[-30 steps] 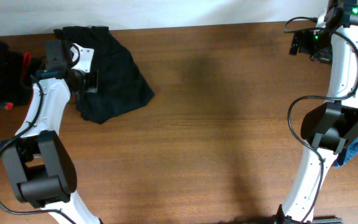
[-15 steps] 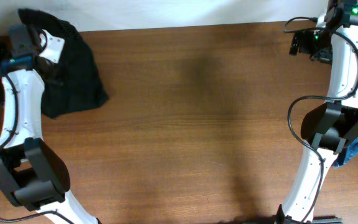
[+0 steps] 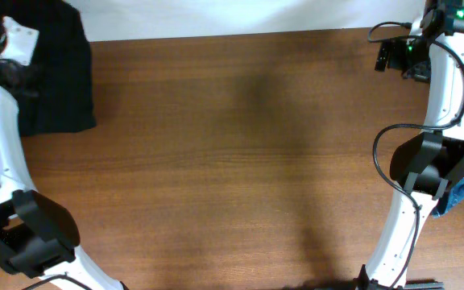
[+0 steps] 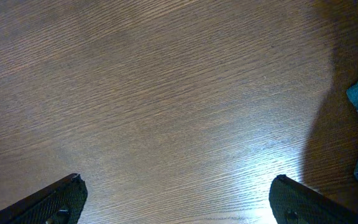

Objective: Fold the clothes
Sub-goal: 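Drag the trousers left onto the dark clothes pile with the left gripper, then release the trousers on the pile and open the left gripper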

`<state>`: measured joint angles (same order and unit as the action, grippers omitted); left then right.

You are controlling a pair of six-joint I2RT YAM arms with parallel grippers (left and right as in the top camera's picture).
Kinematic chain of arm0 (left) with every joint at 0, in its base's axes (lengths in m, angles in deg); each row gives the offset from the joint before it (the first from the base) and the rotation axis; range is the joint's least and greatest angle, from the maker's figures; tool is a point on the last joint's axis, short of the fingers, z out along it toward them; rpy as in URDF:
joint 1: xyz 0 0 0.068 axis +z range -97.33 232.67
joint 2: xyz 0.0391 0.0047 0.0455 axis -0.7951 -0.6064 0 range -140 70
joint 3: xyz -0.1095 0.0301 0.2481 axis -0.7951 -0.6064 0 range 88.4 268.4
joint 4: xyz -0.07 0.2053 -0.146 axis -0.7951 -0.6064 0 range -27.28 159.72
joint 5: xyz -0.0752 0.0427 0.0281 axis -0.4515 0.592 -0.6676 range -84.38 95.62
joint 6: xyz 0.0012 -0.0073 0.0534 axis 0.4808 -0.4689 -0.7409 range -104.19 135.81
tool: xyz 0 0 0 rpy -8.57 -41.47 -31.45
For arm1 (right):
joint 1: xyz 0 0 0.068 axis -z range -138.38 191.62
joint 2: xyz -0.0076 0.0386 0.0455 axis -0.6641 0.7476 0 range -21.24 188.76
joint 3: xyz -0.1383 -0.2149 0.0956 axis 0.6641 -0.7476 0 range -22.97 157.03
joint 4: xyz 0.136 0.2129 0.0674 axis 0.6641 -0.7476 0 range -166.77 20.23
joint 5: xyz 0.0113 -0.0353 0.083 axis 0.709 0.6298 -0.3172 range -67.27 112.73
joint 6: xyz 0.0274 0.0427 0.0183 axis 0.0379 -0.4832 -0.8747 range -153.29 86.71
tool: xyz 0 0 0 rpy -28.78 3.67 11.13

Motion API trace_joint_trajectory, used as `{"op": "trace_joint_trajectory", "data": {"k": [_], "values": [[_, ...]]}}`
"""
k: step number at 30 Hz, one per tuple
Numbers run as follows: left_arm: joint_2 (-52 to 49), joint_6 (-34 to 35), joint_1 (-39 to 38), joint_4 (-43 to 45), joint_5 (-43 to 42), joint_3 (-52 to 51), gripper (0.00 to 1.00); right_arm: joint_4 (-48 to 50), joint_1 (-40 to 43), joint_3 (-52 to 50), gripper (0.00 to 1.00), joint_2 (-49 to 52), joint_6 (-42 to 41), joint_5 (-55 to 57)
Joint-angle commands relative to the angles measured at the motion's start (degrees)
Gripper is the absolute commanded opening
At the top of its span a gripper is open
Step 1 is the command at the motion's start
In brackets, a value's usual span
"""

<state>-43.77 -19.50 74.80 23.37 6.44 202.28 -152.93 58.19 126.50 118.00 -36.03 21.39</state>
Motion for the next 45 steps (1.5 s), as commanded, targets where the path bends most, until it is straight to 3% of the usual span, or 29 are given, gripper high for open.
{"op": "trace_joint_trajectory", "data": {"k": [1, 16, 22, 32, 38, 39, 41, 42, 45], "values": [[0.3, -1.7, 3.1, 3.1, -2.0, 1.6, 0.0, 0.0, 0.3, 0.6, 0.99, -1.2, -0.1, -0.1], [-10.5, -5.9, 10.0, 13.4, -2.8, 1.6, 0.0, 0.0, 0.3, 0.6, 0.99, -1.2, -0.1, -0.1], [-14.7, -6.8, 11.1, 20.3, 4.4, 1.6, 0.0, 0.0, 0.3, 0.6, 0.99, -1.2, -0.1, -0.1], [-18.4, -7.0, 13.9, 30.6, 4.6, 1.6, 0.0, 0.0, 0.3, 0.6, 0.99, -1.2, -0.1, -0.1], [-21.7, -11.1, 15.5, 31.6, 4.7, 1.6, 0.0, 0.0, 0.3, 0.6, 0.99, -1.2, -0.1, -0.1], [-22.0, -11.1, 15.8, 31.9, 4.6, 1.6, 0.07, 0.0, 0.3, 0.6, 0.99, -1.2, -0.1, -0.1], [-22.3, -11.0, 16.4, 32.3, 4.6, 1.6, 0.53, 0.0, 0.3, 0.6, 0.99, -1.2, -0.1, -0.1], [-22.3, -10.4, 16.8, 32.7, 4.6, 1.6, 0.68, 0.0, 0.3, 0.6, 0.99, -1.2, -0.1, -0.1], [-22.3, -7.2, 17.9, 34.8, 4.6, 1.6, 0.99, 0.0, 0.3, 0.6, 0.99, -1.2, -0.1, -0.1]]}}
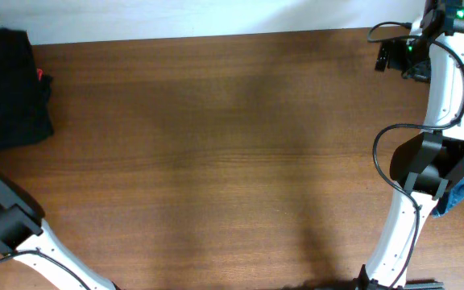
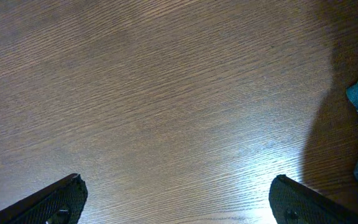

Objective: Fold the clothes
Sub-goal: 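Release the trousers on the pile and open the left gripper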

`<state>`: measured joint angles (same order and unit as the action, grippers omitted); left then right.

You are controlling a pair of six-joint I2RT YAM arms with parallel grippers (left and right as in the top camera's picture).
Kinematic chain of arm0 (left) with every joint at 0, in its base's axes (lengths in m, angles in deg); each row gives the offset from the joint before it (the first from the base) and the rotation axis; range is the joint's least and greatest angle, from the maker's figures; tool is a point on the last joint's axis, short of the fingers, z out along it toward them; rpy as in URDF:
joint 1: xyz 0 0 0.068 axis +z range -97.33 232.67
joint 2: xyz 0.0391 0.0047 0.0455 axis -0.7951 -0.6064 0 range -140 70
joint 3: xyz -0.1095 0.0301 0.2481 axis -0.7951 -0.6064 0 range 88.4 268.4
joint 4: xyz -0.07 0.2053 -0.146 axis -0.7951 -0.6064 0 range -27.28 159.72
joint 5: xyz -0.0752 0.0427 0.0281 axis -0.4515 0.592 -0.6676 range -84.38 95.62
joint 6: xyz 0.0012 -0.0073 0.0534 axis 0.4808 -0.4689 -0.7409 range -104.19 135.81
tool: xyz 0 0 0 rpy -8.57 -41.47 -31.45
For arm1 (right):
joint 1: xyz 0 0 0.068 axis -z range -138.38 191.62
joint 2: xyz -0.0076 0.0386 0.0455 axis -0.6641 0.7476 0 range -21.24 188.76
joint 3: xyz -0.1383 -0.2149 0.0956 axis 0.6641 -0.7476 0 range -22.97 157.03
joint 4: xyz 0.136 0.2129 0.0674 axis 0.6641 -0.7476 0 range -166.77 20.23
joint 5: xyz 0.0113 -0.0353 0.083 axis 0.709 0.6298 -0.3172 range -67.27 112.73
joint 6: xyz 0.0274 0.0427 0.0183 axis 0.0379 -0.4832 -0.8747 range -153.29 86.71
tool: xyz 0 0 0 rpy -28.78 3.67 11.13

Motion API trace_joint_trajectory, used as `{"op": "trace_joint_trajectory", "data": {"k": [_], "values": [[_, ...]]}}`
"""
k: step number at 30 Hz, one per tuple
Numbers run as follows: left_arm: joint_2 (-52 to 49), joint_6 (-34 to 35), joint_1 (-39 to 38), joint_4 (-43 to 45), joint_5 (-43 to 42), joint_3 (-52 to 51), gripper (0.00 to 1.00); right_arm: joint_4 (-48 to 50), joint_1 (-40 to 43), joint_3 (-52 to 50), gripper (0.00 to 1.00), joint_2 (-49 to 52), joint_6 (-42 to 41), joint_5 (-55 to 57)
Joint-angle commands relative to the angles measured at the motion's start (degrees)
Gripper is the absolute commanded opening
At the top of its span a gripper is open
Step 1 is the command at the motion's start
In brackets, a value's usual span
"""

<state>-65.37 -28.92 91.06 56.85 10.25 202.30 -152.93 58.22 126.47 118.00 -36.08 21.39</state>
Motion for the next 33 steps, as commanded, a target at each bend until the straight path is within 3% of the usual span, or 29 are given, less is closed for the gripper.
{"op": "trace_joint_trajectory", "data": {"k": [1, 6, 14, 15, 17, 20, 24, 30, 31, 33], "values": [[-0.7, 3.3, 2.0, 1.9, 0.8, 1.6, 0.99, 0.0, 0.3, 0.6, 0.99, -1.2, -0.1, -0.1], [-0.4, 4.4, 2.1, 1.9, 0.8, 1.9, 0.99, 0.0, 0.3, 0.6, 0.99, -1.2, -0.1, -0.1], [2.7, 18.0, -0.4, 1.4, 0.7, 7.4, 0.99, 0.0, 0.3, 0.6, 0.99, -1.2, -0.1, -0.1], [3.3, 19.9, -0.9, 1.0, 0.6, 8.0, 0.91, 0.0, 0.3, 0.6, 0.99, -1.2, -0.1, -0.1], [4.2, 23.6, -1.6, 0.0, -0.9, 8.3, 0.26, 0.0, 0.3, 0.6, 0.99, -1.2, -0.1, -0.1], [4.2, 29.7, -2.1, -1.2, -4.5, 8.3, 0.02, 0.0, 0.3, 0.6, 0.99, -1.2, -0.1, -0.1], [2.1, 35.3, -2.1, -2.1, -8.7, 8.2, 0.0, 0.0, 0.3, 0.6, 0.98, -1.2, -0.1, -0.1], [-6.4, 35.3, -3.4, -2.7, -10.9, 8.2, 0.04, 0.0, 0.3, 0.6, 0.99, -1.2, -0.1, -0.1], [-7.6, 35.3, -3.5, -2.9, -10.9, 8.2, 0.09, 0.0, 0.3, 0.6, 0.99, -1.2, -0.1, -0.1], [-10.8, 35.3, -4.1, -3.5, -10.9, 8.2, 0.37, 0.0, 0.3, 0.6, 0.99, -1.2, -0.1, -0.1]]}}
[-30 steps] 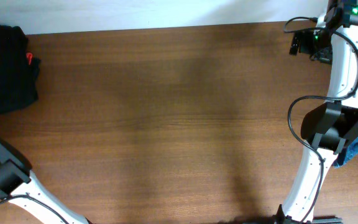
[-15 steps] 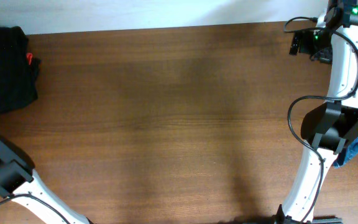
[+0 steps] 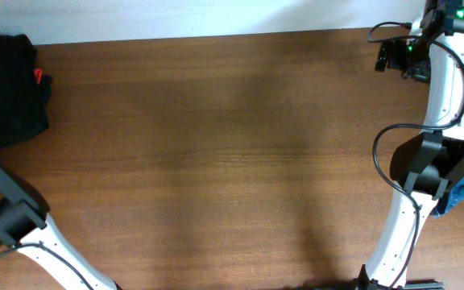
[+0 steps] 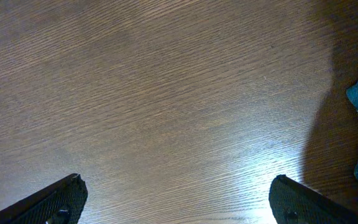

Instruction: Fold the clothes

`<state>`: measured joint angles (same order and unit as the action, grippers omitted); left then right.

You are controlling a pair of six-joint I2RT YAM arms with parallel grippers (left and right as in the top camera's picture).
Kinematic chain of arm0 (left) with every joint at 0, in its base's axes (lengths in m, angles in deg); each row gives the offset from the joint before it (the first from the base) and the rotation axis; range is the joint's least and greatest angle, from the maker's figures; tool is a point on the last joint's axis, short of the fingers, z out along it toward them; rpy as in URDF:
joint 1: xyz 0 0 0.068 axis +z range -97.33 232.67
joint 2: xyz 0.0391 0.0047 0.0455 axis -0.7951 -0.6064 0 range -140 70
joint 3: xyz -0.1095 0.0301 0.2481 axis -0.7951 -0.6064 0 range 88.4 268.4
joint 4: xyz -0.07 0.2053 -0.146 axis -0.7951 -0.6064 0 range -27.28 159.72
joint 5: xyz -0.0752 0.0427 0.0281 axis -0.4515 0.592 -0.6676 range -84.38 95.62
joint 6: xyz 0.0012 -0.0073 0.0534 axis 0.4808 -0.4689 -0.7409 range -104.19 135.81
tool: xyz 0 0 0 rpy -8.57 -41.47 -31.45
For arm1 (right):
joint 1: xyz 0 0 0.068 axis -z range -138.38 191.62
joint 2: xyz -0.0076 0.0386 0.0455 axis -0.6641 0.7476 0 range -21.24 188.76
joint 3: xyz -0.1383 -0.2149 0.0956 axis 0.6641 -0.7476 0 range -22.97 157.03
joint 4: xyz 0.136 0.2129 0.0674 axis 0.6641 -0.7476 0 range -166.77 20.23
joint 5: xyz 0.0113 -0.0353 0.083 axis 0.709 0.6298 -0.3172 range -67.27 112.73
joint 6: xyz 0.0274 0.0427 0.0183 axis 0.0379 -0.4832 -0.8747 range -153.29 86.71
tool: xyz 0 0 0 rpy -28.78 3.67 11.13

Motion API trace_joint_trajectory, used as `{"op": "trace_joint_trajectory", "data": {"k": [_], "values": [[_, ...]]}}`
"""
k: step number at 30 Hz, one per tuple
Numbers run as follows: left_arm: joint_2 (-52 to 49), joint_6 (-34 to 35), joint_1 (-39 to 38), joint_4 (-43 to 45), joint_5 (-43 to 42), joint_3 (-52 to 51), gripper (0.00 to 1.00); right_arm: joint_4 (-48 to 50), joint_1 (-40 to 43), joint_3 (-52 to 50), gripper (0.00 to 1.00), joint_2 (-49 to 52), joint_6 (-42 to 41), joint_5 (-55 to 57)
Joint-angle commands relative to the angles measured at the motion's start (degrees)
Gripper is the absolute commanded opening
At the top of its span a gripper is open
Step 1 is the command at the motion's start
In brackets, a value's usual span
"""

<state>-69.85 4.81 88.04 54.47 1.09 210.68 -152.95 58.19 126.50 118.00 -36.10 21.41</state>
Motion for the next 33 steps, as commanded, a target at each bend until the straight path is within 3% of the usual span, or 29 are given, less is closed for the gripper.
{"op": "trace_joint_trajectory", "data": {"k": [1, 8, 11, 18, 21, 22, 28, 33], "values": [[-7.5, 1.6, -1.3, -1.1, -1.7, -0.2, 0.39, 0.0, 0.3, 0.6, 0.99, -1.2, 0.0, -0.1], [-5.9, 1.6, -2.8, -1.3, -2.8, 1.6, 0.42, 0.0, 0.3, 0.6, 0.98, -1.2, 0.0, -0.1], [-1.0, 2.7, -3.5, -1.0, -2.7, 3.8, 0.56, 0.0, 0.3, 0.6, 0.99, -1.2, 0.0, -0.1], [11.7, 10.4, -6.8, -1.5, -2.8, 8.4, 0.74, 0.0, 0.3, 0.6, 0.99, -1.2, 0.0, -0.1], [16.9, 13.6, -9.4, -6.2, -3.2, 8.4, 0.96, 0.0, 0.3, 0.6, 0.99, -1.2, 0.0, -0.1], [18.2, 14.4, -10.4, -7.9, -3.8, 8.4, 0.99, 0.0, 0.3, 0.6, 0.99, -1.2, 0.0, -0.1], [22.4, 14.7, -18.9, -17.5, -10.6, 8.4, 0.99, 0.0, 0.3, 0.6, 0.99, -1.2, 0.0, -0.1], [22.3, 14.7, -25.8, -23.6, -11.0, 8.3, 0.99, 0.0, 0.3, 0.6, 0.99, -1.2, 0.0, -0.1]]}}
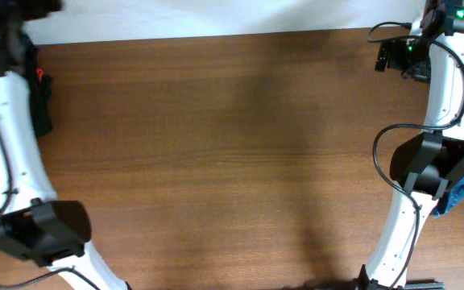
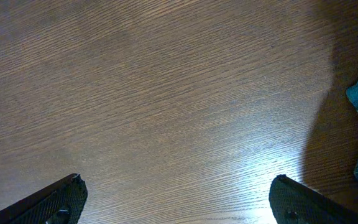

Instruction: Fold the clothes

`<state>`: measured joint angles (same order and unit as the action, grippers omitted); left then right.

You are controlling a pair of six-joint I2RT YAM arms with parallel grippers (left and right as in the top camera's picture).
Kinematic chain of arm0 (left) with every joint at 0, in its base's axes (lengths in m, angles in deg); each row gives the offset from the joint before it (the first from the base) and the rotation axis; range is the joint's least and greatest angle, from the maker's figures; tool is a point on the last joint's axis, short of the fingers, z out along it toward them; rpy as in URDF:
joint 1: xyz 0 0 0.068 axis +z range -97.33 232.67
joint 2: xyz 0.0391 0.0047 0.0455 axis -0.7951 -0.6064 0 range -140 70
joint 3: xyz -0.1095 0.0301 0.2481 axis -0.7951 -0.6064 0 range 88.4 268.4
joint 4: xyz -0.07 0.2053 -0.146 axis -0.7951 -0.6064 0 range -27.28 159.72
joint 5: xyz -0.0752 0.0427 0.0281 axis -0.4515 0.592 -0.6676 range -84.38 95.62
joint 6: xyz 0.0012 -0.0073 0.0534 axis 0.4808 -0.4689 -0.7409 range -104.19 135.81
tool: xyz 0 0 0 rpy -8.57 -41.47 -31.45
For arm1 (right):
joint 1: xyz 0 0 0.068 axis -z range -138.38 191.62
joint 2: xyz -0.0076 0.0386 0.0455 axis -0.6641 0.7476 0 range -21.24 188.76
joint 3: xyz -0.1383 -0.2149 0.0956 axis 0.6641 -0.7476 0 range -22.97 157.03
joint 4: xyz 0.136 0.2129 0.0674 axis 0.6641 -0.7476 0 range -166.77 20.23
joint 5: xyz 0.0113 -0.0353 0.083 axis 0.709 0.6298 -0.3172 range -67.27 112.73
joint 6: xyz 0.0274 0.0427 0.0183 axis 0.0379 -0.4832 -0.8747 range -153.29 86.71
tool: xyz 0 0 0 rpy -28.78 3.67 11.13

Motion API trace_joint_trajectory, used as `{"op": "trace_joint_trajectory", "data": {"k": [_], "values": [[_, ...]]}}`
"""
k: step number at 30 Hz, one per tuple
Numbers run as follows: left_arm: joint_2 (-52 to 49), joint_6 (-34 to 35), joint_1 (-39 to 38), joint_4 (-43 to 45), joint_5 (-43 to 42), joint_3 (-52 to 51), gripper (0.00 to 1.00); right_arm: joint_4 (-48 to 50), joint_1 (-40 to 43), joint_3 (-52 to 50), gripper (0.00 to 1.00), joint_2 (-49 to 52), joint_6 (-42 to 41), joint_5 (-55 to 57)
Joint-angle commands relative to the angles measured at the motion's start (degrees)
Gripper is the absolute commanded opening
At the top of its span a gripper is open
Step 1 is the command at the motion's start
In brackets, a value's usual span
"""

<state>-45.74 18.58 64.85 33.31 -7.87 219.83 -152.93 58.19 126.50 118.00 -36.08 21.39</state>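
A black garment (image 1: pixel 40 109) with a small red tag (image 1: pixel 39 75) lies at the table's far left edge, mostly hidden behind my left arm. My left gripper (image 1: pixel 5 31) is blurred at the far left corner above it, and its jaws cannot be made out. Blue denim clothing lies at the right edge, also seen as denim (image 1: pixel 459 197) beside the right arm's base. My right gripper (image 2: pixel 179 202) is open wide over bare wood, with nothing between its fingers (image 2: pixel 61 202).
The wooden table (image 1: pixel 232 145) spans the view, with a white surface behind its far edge. The right arm (image 1: pixel 437 97) and its black cable stand along the right side. The left arm (image 1: pixel 10 153) runs up the left edge.
My left arm, then low at the left edge, now stretches up along that edge with its head at the far left corner, covering part of the black garment. The right gripper has not moved.
My left gripper first sat on the black garment, which spread further onto the table. Then the garment lay bunched closer to the left edge and the arm was low. It stayed so, and now the arm reaches up over it. The right gripper stayed open throughout.
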Motion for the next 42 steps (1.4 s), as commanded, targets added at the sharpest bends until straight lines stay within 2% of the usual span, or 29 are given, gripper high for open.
{"op": "trace_joint_trajectory", "data": {"k": [1, 11, 42], "values": [[-1.8, 0.9, -3.8, -4.1, -2.0, -0.9, 0.99, 0.0, 0.3, 0.6, 0.99, -1.2, -0.1, -0.1], [-1.8, 0.9, -11.1, -13.7, -1.9, -0.9, 0.99, 0.0, 0.3, 0.6, 0.99, -1.2, -0.1, -0.1], [-1.8, 0.9, -11.8, -13.8, -1.9, -0.9, 0.99, 0.0, -0.9, 0.6, 0.99, -2.3, -0.1, -0.1]]}}
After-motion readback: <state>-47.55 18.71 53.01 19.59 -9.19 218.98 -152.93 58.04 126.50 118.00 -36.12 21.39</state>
